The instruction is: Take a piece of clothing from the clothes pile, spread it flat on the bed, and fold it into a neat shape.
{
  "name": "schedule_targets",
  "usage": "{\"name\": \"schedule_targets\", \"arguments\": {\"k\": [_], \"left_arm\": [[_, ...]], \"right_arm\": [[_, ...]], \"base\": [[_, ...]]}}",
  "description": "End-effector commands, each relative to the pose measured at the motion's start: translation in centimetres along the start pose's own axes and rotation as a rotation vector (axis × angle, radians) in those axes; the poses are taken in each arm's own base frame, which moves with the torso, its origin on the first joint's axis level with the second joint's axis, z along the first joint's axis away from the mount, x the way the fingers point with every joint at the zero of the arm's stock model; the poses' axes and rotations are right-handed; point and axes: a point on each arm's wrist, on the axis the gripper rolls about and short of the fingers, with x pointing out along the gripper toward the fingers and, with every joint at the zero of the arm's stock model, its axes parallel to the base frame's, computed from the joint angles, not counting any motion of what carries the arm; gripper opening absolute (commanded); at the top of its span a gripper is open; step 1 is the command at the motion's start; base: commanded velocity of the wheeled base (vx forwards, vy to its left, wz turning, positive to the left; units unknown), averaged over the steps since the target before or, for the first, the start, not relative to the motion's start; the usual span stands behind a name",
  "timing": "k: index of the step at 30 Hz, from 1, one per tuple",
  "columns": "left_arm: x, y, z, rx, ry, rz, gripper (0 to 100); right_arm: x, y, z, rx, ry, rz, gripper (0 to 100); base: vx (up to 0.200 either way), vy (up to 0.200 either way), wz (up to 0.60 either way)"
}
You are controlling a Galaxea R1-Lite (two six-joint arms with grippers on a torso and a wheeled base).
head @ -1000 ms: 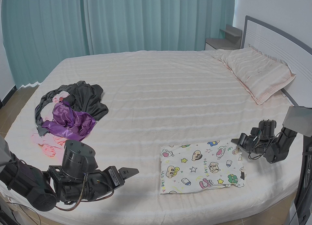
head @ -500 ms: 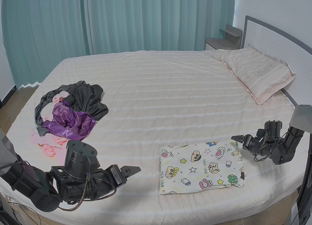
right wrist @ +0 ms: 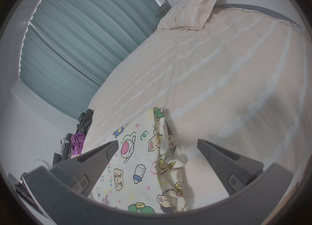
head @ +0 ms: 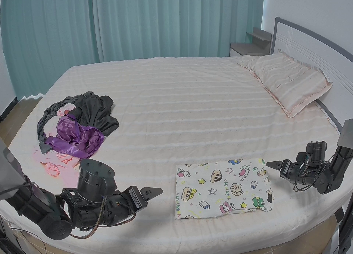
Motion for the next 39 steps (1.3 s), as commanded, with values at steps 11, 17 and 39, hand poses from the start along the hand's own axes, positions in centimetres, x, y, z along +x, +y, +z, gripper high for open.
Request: {"name": "schedule_targets", "arguments": {"k": [11,17,39], "left_arm": [[4.1,0.4,-1.7,0.045,0.016,0.018,100],[6.5,1.0,-1.2,0.065,-0.027,0.044,100],[12.4,4.8,0.8,0.149,-0.114,0.063,100]], "right_arm": [[-1.0,1.3,-1.9,-0.024,0.053,0.009,100],[-0.7,2.2,-4.1,-0.048,0.139,0.027,100],[3.9,3.2,-7.9,-0.145,0.178,0.135,100]], "base": [[0.000,-0.073,0.00],[0.000,0.000,0.00],[0.000,0.000,0.00]]}}
